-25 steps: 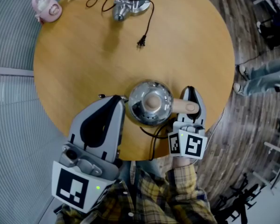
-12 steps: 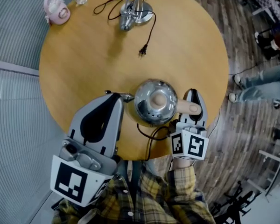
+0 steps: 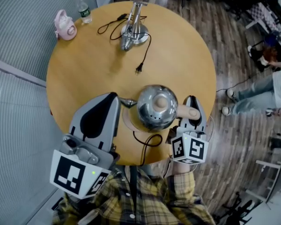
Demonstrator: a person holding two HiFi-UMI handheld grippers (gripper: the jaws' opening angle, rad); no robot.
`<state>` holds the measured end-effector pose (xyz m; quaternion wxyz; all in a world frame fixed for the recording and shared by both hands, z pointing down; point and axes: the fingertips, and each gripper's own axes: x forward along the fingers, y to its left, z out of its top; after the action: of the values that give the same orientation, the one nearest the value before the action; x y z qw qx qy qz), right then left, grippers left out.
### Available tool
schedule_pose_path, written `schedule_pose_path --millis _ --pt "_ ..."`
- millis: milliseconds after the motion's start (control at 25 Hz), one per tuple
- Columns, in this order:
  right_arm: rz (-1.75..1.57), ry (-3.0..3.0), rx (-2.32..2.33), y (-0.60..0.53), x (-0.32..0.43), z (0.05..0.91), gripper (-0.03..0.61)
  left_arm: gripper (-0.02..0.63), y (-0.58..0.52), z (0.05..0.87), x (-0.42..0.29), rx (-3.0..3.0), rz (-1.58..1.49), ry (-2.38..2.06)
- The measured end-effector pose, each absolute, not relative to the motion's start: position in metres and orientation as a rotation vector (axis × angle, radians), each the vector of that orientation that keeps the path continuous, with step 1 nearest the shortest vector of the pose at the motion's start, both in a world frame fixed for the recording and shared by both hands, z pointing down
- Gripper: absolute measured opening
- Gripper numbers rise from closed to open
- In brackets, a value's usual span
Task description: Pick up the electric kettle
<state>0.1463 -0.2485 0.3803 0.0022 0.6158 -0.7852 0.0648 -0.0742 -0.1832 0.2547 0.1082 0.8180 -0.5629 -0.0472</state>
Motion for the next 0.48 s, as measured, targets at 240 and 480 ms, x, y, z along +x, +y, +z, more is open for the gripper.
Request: schedule_pose_path --millis 240,480 --pt "0.172 -2.474 1.939 -0.239 0.158 0.345 0.054 0.002 -0.173 0.224 -0.076 2.436 -0.164 -1.696" --pt "0.189 -2.505 1.949 -0.219 0.174 0.311 0.054 0.002 -0.158 0.198 -0.079 2.448 -0.215 -1.71"
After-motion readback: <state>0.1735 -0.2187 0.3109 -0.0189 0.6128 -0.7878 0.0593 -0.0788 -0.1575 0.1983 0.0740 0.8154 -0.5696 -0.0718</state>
